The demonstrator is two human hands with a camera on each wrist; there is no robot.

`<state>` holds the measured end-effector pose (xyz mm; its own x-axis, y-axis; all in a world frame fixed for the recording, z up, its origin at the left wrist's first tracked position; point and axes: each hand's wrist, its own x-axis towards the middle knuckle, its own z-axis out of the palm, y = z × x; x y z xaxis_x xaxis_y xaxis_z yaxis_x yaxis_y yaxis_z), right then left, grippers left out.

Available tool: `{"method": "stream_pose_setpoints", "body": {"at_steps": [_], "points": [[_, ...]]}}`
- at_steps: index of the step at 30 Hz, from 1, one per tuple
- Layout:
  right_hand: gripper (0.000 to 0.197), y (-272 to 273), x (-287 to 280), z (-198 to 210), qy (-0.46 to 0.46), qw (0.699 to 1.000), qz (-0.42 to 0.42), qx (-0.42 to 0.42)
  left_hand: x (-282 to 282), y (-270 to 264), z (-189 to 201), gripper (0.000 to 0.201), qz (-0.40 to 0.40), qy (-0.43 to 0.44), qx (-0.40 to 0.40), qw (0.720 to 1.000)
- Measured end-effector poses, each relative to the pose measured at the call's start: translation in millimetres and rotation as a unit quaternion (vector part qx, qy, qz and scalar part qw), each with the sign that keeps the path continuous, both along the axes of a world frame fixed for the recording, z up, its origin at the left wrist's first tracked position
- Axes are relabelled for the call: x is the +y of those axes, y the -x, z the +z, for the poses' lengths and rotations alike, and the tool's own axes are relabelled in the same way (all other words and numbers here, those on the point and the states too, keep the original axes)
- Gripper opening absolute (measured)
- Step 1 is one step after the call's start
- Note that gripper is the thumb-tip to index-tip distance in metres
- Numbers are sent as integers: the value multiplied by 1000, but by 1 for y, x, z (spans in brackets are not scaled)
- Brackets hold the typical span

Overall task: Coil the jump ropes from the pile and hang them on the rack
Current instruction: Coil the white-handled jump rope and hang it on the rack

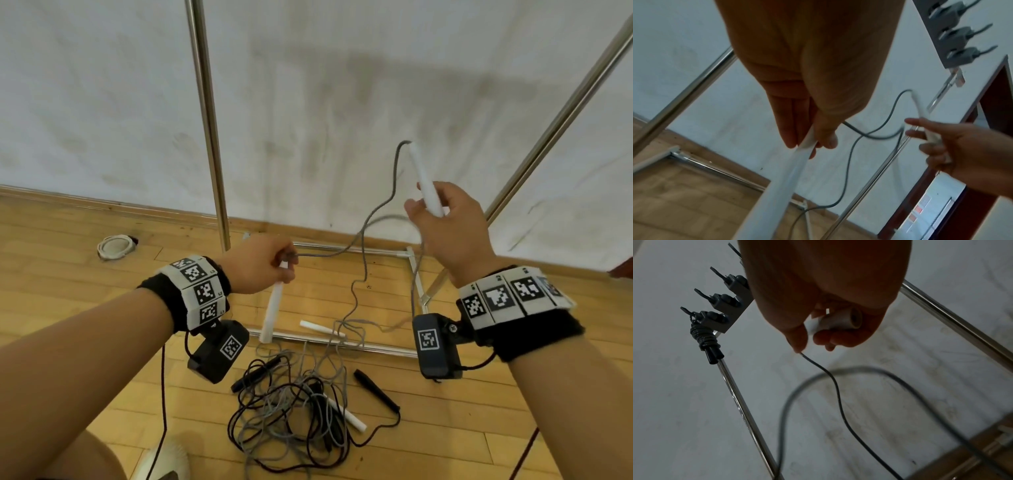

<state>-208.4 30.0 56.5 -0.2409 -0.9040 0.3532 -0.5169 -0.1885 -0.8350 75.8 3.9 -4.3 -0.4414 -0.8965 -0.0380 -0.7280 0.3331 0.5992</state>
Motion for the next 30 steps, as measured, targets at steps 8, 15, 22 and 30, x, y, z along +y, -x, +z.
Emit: {"method": "stream_pose_setpoints", "body": {"at_steps": [8, 15, 22, 30], "points": [[13, -37, 14, -13, -166, 973, 154, -45, 10, 15, 30, 20, 30, -35, 193, 980], [10, -68, 29, -27, -194, 946, 260, 6, 16, 20, 48, 23, 58, -31, 332, 941], [24, -80, 33, -27, -177, 949, 258, 37, 22, 16, 53, 20, 63, -29, 353, 933], [20, -89, 35, -22, -183, 944, 273, 14, 26, 13, 57, 27, 57, -20, 349, 935]]}}
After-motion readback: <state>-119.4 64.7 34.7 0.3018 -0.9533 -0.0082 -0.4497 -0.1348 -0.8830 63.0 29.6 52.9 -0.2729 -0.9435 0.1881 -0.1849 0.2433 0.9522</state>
